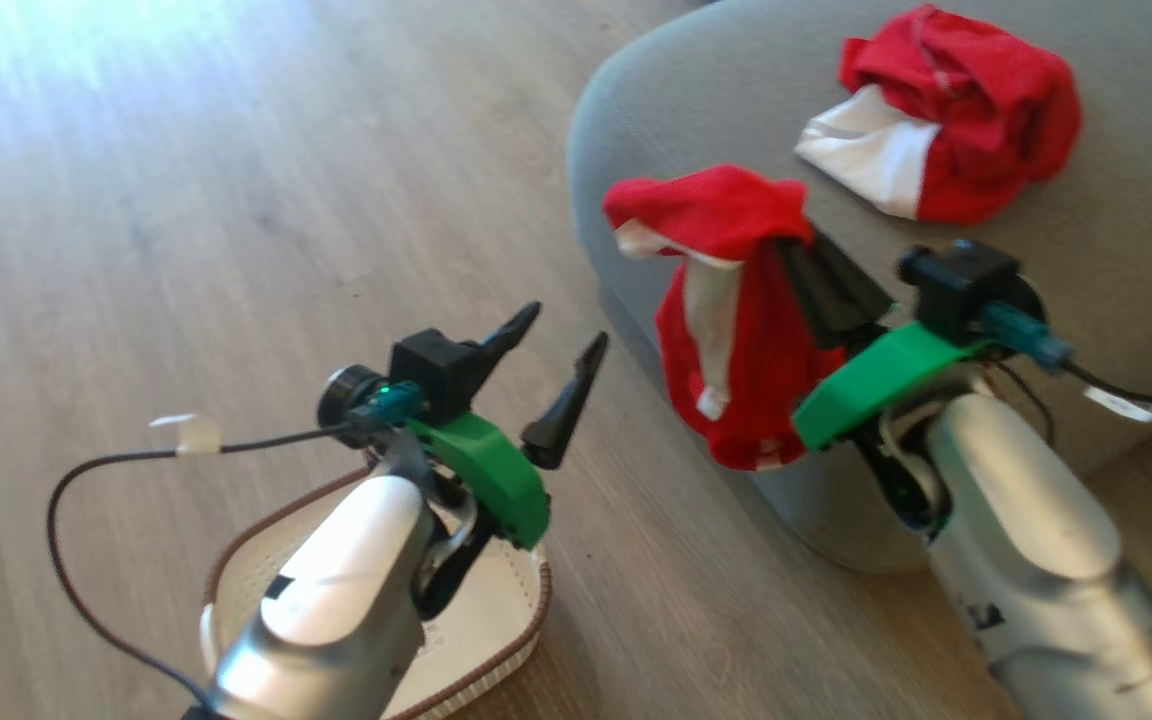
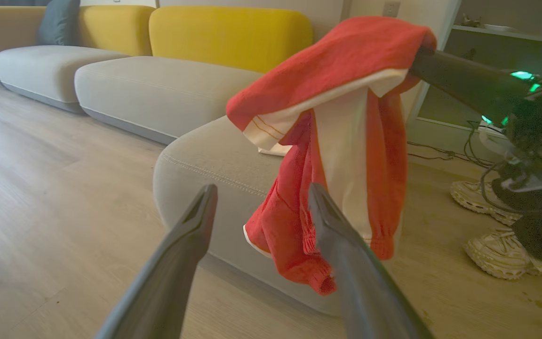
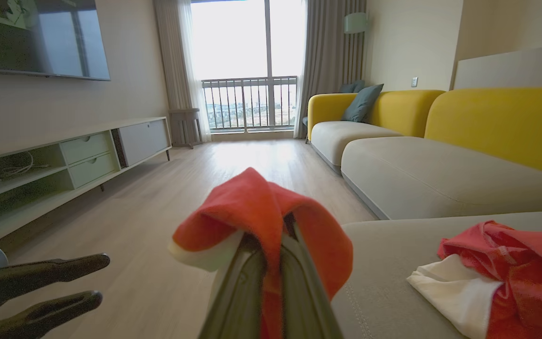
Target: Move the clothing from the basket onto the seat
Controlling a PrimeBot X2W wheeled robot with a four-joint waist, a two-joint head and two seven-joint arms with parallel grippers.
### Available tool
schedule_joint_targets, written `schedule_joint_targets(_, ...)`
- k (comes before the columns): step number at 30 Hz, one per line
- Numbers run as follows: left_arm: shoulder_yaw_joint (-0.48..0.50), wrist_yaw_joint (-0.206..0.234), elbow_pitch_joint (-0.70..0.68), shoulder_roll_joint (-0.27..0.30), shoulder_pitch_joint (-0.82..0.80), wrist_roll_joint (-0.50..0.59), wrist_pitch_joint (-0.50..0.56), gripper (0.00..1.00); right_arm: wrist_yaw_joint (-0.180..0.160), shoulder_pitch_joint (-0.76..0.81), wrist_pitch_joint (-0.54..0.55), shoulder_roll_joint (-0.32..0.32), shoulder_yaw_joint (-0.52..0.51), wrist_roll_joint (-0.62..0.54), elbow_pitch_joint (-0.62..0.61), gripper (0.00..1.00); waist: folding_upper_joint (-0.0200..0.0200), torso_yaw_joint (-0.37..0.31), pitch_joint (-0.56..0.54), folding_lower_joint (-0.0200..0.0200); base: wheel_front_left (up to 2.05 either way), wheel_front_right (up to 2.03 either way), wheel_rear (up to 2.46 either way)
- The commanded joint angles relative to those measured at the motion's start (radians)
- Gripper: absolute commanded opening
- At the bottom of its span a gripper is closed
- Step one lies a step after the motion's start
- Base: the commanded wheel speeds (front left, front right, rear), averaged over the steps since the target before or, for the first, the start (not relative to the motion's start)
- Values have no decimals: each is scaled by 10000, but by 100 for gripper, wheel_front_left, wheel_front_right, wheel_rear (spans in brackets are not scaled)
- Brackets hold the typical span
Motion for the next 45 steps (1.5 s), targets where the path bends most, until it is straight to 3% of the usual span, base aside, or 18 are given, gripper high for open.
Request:
schedule_joint_targets(1,198,-10,-327,54,-581,33,-97,100,-2,-21,-105,-10,-85,-36,-431,0,0,-273,88,0,0,0,0)
schedule_joint_targets(13,-1171,-12,-367,-40,-1540,-622,-97,100,-2,1542,-49,-170,-1893,-873,-2354,0,0,-664,741,0,0,0,0)
schedule_joint_targets(18,-1468,-12,-526,57,-1600,-762,-97,100,-2,1331,431,-700,-2222,-1437,-2879,0,0,-775,1153,0,0,0,0)
schedule_joint_targets(30,-1812,-13,-1127,1132,-1748,-849,-97,100,-2,-2187,1382,-2470,-2676,-2317,-2821,0,0,-851,2958,0,0,0,0)
schedule_joint_targets(40,-2171,-13,-1645,1959,-2065,-798,-17,100,-2,-5127,1821,-2800,-3117,-2975,-1219,0,0,-860,4103,0,0,0,0)
schedule_joint_targets(45,-2261,-13,-1883,2228,-2181,-756,198,100,-2,-6426,2114,-3206,-4408,-3786,-219,0,0,-559,4666,0,0,0,0)
